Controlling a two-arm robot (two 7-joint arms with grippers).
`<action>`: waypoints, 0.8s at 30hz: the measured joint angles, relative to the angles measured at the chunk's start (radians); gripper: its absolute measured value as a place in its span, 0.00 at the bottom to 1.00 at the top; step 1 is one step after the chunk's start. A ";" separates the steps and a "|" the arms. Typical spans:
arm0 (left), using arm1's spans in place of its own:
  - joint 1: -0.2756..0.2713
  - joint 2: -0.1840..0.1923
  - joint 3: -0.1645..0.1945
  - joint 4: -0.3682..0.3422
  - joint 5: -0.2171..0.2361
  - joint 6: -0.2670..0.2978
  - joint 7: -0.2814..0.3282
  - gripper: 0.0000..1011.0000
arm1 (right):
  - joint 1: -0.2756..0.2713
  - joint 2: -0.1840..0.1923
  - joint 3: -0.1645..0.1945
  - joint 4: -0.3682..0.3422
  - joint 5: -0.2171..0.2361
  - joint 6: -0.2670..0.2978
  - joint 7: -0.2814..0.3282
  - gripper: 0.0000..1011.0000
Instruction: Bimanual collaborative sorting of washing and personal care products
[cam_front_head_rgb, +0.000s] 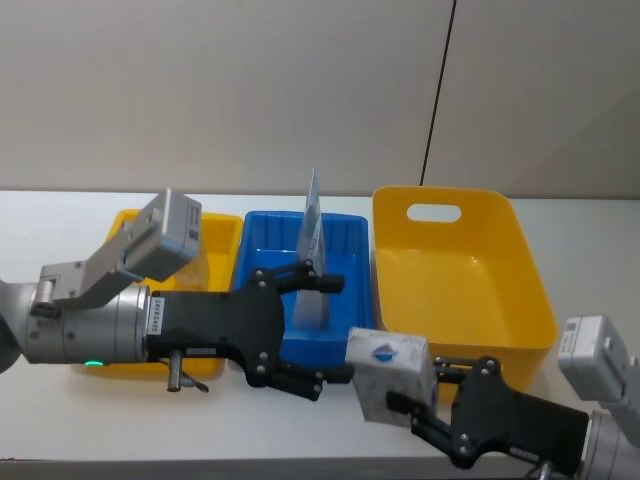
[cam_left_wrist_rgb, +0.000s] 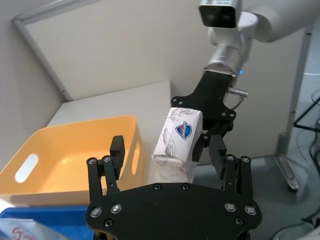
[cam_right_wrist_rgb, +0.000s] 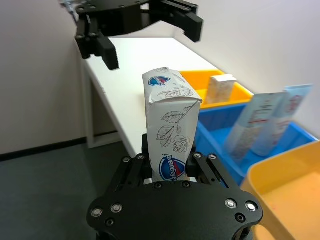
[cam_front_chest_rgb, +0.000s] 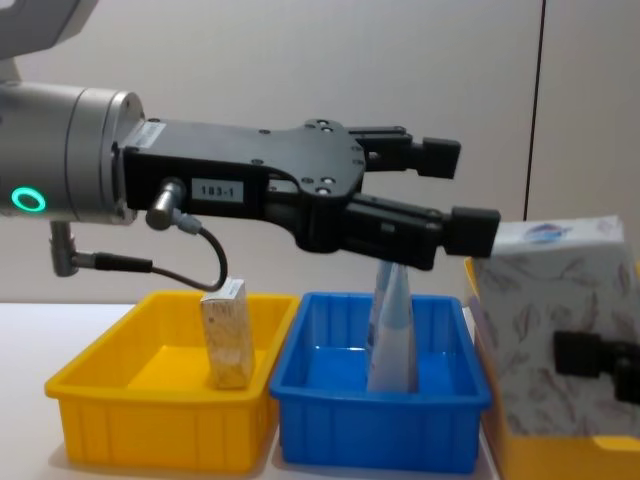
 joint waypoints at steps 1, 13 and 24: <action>0.002 0.000 -0.002 -0.002 -0.001 0.002 0.004 0.99 | -0.003 -0.002 0.003 -0.001 -0.002 -0.002 -0.007 0.32; 0.034 0.005 -0.023 -0.028 -0.020 0.059 0.112 0.99 | -0.042 -0.047 0.053 -0.005 -0.057 -0.042 -0.143 0.32; 0.009 -0.010 0.008 -0.026 0.002 0.109 0.151 0.99 | -0.052 -0.112 0.096 0.001 -0.119 -0.065 -0.282 0.32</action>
